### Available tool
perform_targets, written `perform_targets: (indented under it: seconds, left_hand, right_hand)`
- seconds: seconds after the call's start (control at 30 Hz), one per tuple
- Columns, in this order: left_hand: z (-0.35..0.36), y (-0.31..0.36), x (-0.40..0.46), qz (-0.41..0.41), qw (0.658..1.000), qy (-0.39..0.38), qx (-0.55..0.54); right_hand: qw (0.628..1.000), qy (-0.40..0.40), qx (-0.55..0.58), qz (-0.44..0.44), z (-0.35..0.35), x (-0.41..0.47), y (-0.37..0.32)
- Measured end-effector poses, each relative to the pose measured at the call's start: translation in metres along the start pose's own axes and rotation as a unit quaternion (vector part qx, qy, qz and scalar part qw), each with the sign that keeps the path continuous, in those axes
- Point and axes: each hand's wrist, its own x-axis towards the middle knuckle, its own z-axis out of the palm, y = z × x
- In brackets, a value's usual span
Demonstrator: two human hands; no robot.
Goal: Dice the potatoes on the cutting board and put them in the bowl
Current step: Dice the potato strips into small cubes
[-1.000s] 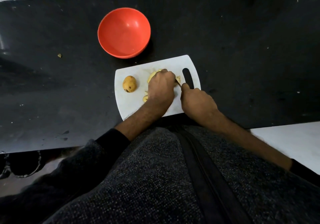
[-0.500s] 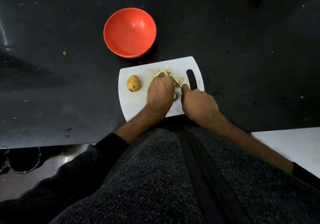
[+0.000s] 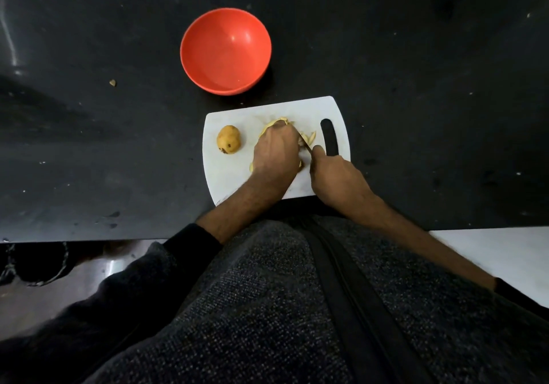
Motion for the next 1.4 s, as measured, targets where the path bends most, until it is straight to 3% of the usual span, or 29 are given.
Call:
perform_targets:
  seconds: [0.33,0.93,1.4]
  left_hand:
    - [0.007,-0.002,0.000,-0.003,1.000,0.008,0.000]
    - [0.007,-0.008,0.000,-0.025,0.999,0.023,-0.029]
    - [0.006,-0.008,0.003,-0.034,0.998,0.014,-0.047]
  right_hand:
    - [0.994,-0.099,-0.007,0.044,-0.009,-0.031,0.002]
    - [0.999,0.021,-0.031,-0.009,-0.006,-0.015,-0.011]
    - [0.998,0.002,-0.061,0.003,-0.019,-0.014,-0.017]
